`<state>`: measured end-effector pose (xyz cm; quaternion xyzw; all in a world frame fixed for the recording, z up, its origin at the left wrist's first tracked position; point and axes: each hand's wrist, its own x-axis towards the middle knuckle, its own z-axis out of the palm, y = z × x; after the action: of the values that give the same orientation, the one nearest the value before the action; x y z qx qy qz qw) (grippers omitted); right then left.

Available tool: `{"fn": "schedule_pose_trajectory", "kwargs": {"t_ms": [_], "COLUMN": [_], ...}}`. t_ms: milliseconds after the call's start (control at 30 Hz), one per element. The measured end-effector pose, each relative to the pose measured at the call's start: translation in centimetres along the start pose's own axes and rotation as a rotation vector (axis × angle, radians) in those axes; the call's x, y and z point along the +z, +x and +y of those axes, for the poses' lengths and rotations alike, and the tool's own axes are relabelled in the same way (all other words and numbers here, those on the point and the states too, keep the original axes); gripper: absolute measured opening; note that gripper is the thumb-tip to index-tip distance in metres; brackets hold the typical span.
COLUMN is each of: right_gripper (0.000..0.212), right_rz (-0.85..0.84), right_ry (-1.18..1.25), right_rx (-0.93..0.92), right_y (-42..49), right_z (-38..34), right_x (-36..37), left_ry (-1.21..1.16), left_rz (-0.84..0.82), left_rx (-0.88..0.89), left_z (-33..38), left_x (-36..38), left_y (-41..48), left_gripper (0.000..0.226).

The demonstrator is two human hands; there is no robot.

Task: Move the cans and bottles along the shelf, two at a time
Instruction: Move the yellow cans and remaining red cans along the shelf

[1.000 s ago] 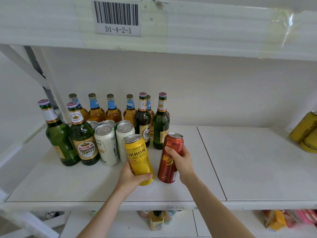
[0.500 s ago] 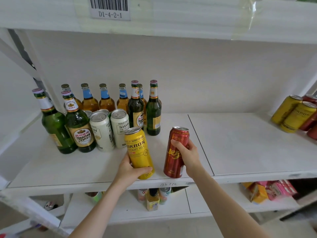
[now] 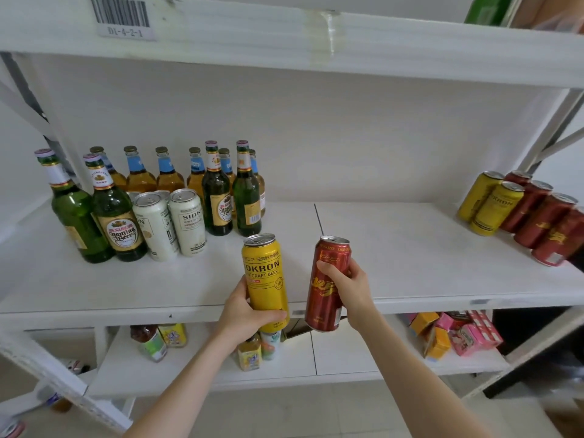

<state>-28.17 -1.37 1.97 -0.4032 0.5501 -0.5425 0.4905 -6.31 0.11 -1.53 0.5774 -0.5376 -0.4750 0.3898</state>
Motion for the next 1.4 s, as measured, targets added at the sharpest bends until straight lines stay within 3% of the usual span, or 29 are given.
{"fn": "schedule_pose_trajectory", "kwargs": {"t_ms": [133, 467, 1000, 1400], "right_gripper": [0.03, 0.032, 0.025, 0.03], "right_rz": [-0.007, 0.076, 0.249, 0.219], "right_ry": [-0.013, -0.017, -0.014, -0.007], "right_rx": [-0.003, 0.004, -0.062, -0.088], "right_y": [-1.8, -3.9, 2.6, 5.3], "right_z": [-0.2, -0.5, -3.2, -4.8], "right_x": [-4.7, -16.7, -31.6, -45.2], "left_ry": [-0.003, 0.055, 0.113, 0.113], "left_rz": [0.008, -0.086, -0.268, -0.251], "left_rx": [0.007, 0.031, 0.112, 0.111], "left_z": [0.5, 2.4, 8.8, 12.8], "left_x": [4.2, 15.1, 31.0, 45.3], "left_y": [-2.5, -5.0, 3.1, 3.4], "left_gripper": [0.084, 0.083, 0.076, 0.081]}}
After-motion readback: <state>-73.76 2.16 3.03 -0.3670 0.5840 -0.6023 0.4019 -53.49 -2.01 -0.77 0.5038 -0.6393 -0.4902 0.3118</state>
